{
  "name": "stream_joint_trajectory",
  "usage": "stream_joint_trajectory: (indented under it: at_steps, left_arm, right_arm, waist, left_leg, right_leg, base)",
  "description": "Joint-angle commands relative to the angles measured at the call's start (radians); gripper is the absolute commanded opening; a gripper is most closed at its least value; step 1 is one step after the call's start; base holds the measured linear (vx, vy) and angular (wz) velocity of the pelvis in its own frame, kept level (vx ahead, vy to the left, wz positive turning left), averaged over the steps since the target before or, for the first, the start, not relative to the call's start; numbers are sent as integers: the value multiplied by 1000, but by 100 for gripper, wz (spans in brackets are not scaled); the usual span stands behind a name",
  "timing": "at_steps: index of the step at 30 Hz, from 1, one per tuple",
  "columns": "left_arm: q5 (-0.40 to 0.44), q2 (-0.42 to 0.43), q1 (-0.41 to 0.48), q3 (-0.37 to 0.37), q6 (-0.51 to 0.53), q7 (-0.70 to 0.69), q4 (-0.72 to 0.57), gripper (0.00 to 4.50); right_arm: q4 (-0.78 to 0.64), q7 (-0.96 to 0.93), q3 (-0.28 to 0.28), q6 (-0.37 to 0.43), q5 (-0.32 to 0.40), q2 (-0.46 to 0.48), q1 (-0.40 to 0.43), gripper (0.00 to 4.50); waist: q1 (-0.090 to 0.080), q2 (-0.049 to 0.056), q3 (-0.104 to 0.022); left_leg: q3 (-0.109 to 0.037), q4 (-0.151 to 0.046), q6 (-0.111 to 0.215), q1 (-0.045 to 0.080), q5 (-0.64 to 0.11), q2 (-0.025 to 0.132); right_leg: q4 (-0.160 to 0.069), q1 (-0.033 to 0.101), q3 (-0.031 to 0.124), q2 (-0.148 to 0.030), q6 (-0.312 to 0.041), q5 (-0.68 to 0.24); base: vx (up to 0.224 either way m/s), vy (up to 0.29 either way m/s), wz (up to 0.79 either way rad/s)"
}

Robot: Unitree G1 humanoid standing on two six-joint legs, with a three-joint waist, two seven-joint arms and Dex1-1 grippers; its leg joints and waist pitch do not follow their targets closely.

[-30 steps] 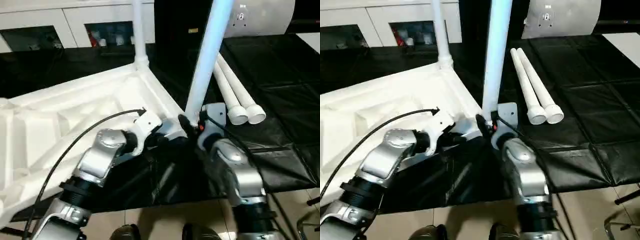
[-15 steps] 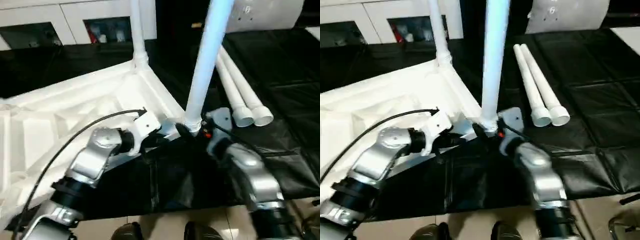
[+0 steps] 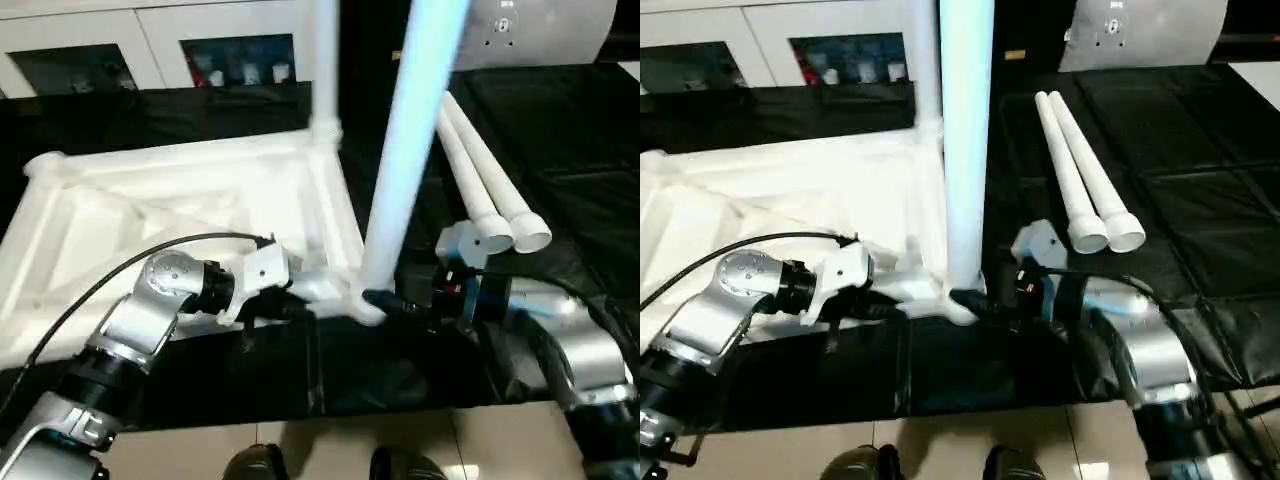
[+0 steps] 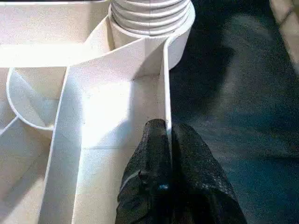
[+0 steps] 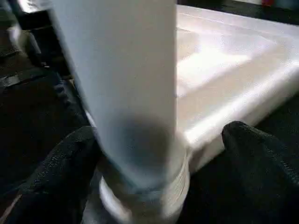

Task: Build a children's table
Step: Rotate leg to tighten

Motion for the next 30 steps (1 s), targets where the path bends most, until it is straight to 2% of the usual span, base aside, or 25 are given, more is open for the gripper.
stream_joint_trajectory:
  at_steps: [1,3,6,7,10,11,13,16,21,26,27,30]
  left_arm:
    - [8,11,-13,-47,-38,-67,15,0]
    - [15,13,-26,-58,-62,-87,35,0]
    - [18,12,-37,-62,-75,-97,50,0]
    - [21,11,-42,-64,-80,-101,56,0]
    - [23,9,-51,-66,-90,-106,68,0]
    - [23,10,-54,-68,-95,-109,73,0]
    - [23,10,-57,-70,-100,-111,78,0]
    - [24,8,-63,-71,-114,-115,96,0]
    - [24,7,-67,-71,-123,-116,107,0]
    - [24,5,-73,-68,-129,-114,122,0]
    - [20,3,-72,-63,-124,-110,122,0]
    - [12,-6,-70,-53,-107,-93,117,0]
  right_arm:
    - [33,54,27,-26,2,-13,-21,447]
    - [67,104,48,-48,-3,-25,-48,430]
    - [88,144,63,-51,-2,-33,-67,409]
    - [95,166,70,-42,1,-38,-75,394]
    - [107,200,83,-40,1,-46,-88,374]
    - [115,212,89,-38,2,-50,-95,374]
    - [123,224,94,-38,2,-53,-101,340]
    - [146,252,108,-37,5,-56,-115,320]
    - [159,268,115,-39,4,-57,-121,276]
    - [170,281,119,-35,5,-52,-124,263]
    - [165,281,119,-26,10,-49,-119,262]
    - [147,273,119,-1,22,-44,-101,262]
  waist:
    - [2,-9,-68]
    - [5,-13,-72]
    - [9,-11,-72]
    - [11,-15,-73]
    - [13,-17,-73]
    - [12,-22,-73]
    - [14,-19,-71]
    - [15,-20,-70]
    - [19,-21,-71]
    - [23,-20,-70]
    - [24,-16,-70]
    - [25,-15,-69]
  left_leg:
    - [-13,-65,106,16,-170,60]
    - [-12,-63,108,16,-158,58]
    - [-11,-62,118,14,-141,61]
    - [-11,-61,123,14,-131,61]
    - [-10,-60,134,12,-118,60]
    - [-10,-59,137,11,-118,60]
    - [-9,-59,136,11,-125,58]
    - [-10,-60,130,12,-133,60]
    - [-10,-61,127,13,-129,61]
    - [-10,-61,126,12,-130,61]
    - [-11,-62,122,13,-137,62]
    - [-10,-63,116,13,-145,62]
  right_leg:
    - [-72,55,66,-82,-233,-214]
    - [-69,56,64,-81,-235,-205]
    - [-64,56,65,-82,-243,-179]
    - [-62,56,65,-82,-245,-168]
    - [-60,56,64,-81,-249,-151]
    - [-60,57,65,-83,-248,-152]
    - [-64,56,64,-83,-244,-180]
    - [-66,55,64,-83,-234,-206]
    - [-65,55,65,-83,-234,-200]
    - [-65,55,64,-83,-235,-200]
    - [-66,54,64,-84,-234,-210]
    - [-68,54,64,-83,-233,-213]
  base:
    - [0,0,0]
    - [0,0,0]
    - [0,0,0]
    - [0,0,0]
    - [0,0,0]
    - [0,0,0]
    - [0,0,0]
    - [0,0,0]
    - [0,0,0]
    - [0,0,0]
    - [0,0,0]
    - [0,0,0]
